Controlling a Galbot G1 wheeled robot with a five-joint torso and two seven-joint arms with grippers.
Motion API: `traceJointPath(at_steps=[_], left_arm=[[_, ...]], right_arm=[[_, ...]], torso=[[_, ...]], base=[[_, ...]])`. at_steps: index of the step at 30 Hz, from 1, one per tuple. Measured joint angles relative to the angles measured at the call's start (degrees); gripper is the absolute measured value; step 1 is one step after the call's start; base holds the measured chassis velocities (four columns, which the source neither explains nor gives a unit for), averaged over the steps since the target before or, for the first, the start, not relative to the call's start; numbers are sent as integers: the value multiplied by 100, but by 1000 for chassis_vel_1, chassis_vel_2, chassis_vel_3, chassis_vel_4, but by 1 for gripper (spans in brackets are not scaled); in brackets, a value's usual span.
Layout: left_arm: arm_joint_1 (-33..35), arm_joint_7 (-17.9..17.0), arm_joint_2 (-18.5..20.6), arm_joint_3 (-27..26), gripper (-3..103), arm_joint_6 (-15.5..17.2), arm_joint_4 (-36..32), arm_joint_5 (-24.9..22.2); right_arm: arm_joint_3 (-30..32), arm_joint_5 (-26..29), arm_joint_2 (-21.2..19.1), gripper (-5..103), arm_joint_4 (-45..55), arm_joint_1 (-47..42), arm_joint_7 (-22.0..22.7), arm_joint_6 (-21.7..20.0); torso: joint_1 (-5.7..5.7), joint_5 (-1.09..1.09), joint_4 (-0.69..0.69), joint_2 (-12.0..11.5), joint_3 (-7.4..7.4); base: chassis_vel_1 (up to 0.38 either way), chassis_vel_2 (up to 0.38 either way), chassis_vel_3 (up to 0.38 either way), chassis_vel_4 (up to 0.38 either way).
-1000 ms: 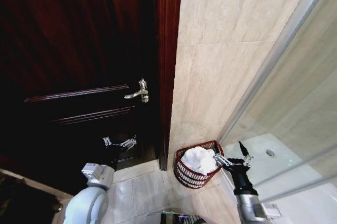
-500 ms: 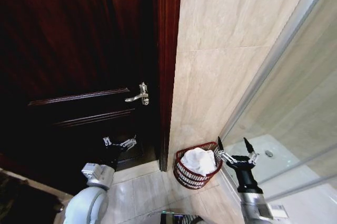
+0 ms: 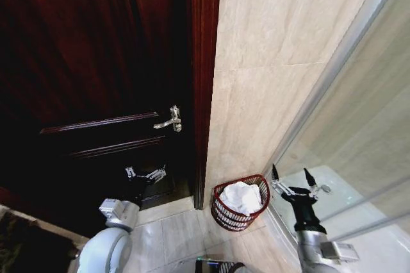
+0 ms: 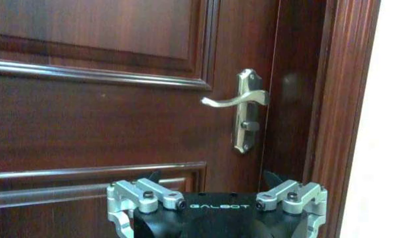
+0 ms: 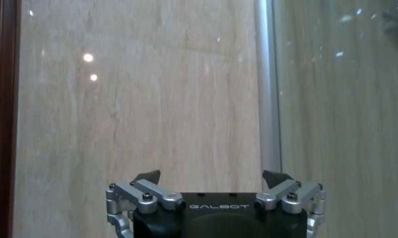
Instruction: Discard the used towel into the hamper.
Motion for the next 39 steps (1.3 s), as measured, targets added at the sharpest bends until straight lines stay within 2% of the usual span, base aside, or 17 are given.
traceJointPath(at_steps=[4,12,16,22,32,39], left_arm=[[0,0,0,0,100,0,0,0],[0,0,0,0,100,0,0,0],[1,0,0,0,100,0,0,0],[1,0,0,0,100,0,0,0],[0,0,0,0,100,0,0,0],[0,0,0,0,100,0,0,0]], right_arm=[[-8,-123,298,100,-76,-73,-60,278],[-346,-711,669,100,5,-84,-44,274],[-390,-782,742,100,84,-140,-23,265],[-435,-730,717,100,215,-339,36,278],[-223,-600,441,100,-100,-415,54,525],[-154,-337,183,100,-209,-336,52,530]], torso=[[70,-1,-2,153,84],[186,-1,0,408,223],[242,0,0,524,282],[314,0,-1,690,375],[478,0,0,1044,567],[577,0,0,1266,690]], base=[[0,0,0,0],[0,0,0,0],[0,0,0,0],[0,0,0,0],[0,0,0,0],[0,0,0,0]])
